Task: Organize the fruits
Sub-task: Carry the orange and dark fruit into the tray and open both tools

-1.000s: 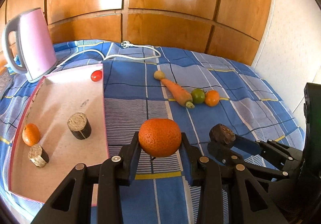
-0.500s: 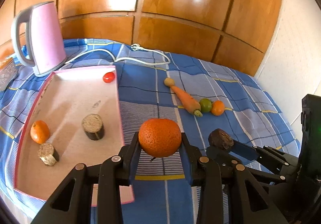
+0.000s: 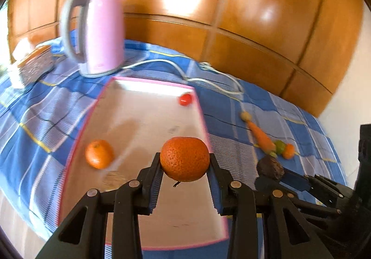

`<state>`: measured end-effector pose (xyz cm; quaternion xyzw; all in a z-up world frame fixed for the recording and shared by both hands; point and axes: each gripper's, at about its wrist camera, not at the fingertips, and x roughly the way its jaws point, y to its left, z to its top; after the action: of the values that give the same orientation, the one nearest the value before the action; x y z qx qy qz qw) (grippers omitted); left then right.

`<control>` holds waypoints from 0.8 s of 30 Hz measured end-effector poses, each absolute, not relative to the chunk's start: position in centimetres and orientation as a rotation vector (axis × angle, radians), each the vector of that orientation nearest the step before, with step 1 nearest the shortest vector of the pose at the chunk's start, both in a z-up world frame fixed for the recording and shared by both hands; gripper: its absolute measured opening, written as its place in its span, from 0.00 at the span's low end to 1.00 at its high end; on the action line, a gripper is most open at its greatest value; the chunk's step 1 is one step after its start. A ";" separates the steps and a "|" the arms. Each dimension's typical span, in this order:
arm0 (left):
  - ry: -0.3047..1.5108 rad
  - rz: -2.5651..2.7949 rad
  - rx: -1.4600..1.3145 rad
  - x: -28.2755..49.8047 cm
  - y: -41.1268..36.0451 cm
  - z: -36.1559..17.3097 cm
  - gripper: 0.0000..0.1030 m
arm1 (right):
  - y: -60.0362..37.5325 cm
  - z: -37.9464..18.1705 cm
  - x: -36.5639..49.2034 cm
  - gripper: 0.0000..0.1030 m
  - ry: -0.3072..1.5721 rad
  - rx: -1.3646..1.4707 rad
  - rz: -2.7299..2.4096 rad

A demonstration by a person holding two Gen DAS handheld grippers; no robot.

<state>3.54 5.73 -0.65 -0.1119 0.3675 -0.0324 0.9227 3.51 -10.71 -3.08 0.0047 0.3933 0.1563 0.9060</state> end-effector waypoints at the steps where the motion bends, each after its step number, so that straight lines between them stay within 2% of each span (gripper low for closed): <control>1: 0.756 -0.055 -0.238 3.6 6.3 -0.7 0.36 | -10.1 -3.0 3.8 0.42 0.814 0.003 0.338; 10: 0.771 0.027 -0.337 5.1 11.1 -1.3 0.36 | -5.5 -3.0 6.2 0.42 0.838 -0.032 0.435; 24: 0.815 0.047 -0.427 8.0 12.9 -2.9 0.38 | -2.2 -2.8 11.9 0.43 0.859 0.018 0.437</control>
<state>7.98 12.94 -2.87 -0.2059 0.3932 0.0226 0.8958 11.85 -2.18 -2.81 0.0086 0.4131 0.2100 0.8861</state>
